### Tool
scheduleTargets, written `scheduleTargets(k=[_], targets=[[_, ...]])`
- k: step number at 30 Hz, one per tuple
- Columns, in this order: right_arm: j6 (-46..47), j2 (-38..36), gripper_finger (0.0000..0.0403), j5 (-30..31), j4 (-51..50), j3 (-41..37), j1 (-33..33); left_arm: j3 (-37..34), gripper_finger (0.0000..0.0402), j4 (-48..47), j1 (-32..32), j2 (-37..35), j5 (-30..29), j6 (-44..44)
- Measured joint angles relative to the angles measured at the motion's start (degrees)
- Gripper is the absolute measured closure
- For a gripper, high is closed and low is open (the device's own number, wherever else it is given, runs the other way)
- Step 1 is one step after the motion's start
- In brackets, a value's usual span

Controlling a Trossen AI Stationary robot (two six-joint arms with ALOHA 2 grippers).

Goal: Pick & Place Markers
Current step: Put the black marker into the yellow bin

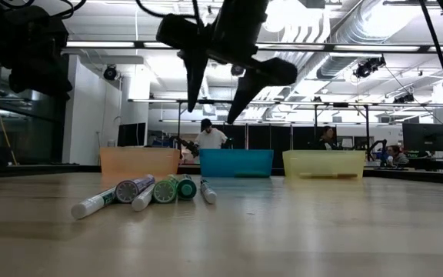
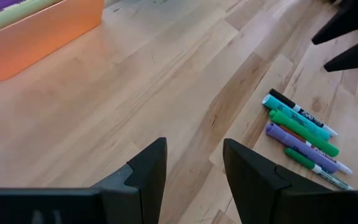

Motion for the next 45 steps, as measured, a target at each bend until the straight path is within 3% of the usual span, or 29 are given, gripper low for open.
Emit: scheduleTargets(k=[11, 24, 30, 39, 42, 45], targets=[[7.6, 0.2, 0.0135, 9.8, -3.5, 0.0, 5.5, 0.0, 0.0245, 0.0, 0.0, 0.0, 2.1, 0.5], [11.8, 2.7, 0.0135, 2.5, -0.4, -0.1, 5.4, 0.0, 0.0245, -0.2, 0.0, 0.0, 4.2, 1.5], [7.7, 4.2, 0.0138, -1.5, 11.8, 0.0, 4.5, 0.0, 0.0245, -0.1, 0.0, 0.0, 4.2, 1.5], [2.7, 5.2, 0.0143, -1.2, 26.3, 0.0, 4.4, 0.0, 0.0245, -0.2, 0.0, 0.0, 4.2, 1.5], [1.4, 5.2, 0.0144, -0.6, 24.4, 1.7, 4.4, 0.0, 0.0245, -0.1, 0.0, 0.0, 4.2, 1.5], [4.6, 5.1, 0.0144, 1.3, 16.3, 2.7, 4.4, 0.0, 0.0245, -0.1, 0.0, 0.0, 4.2, 1.5]])
